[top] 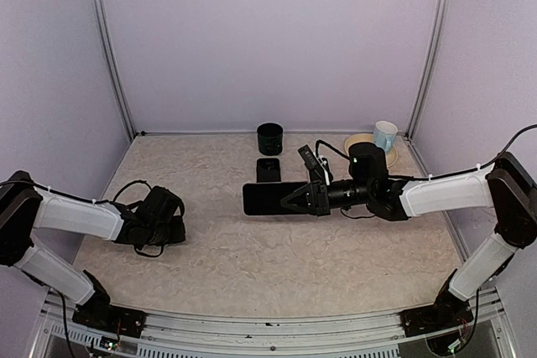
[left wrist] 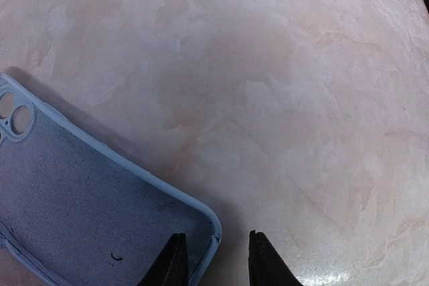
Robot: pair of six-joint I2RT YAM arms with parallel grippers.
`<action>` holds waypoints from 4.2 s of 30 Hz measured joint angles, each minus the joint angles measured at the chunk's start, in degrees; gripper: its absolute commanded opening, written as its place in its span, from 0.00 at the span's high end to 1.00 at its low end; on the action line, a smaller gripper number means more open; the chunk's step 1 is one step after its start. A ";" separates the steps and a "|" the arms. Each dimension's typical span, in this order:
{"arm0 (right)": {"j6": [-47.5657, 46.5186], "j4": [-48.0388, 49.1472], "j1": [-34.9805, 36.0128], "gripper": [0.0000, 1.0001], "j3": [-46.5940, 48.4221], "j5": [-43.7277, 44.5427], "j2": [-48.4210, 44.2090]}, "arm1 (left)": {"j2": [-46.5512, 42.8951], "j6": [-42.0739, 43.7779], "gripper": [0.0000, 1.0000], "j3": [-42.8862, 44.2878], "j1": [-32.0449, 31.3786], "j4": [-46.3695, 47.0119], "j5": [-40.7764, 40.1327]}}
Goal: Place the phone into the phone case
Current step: Move the phone case to the center of the board.
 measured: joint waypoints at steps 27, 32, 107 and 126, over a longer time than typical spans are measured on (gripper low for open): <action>-0.04 -0.09 0.00 1.00 0.00 -0.15 0.00 | 3.06 -3.34 1.00 2.14 0.57 0.00 -2.12; -0.04 -0.09 0.00 1.00 0.00 -0.15 0.00 | 2.95 -3.45 1.00 2.29 0.57 -0.15 -2.03; 0.44 -14.21 -14.97 1.00 -7.93 14.38 -17.25 | 31.01 -20.70 0.51 37.77 -16.17 12.24 18.29; 1.31 -14.32 -14.99 1.00 -7.93 12.87 -17.22 | 22.43 -10.93 0.06 29.77 -7.39 13.94 14.99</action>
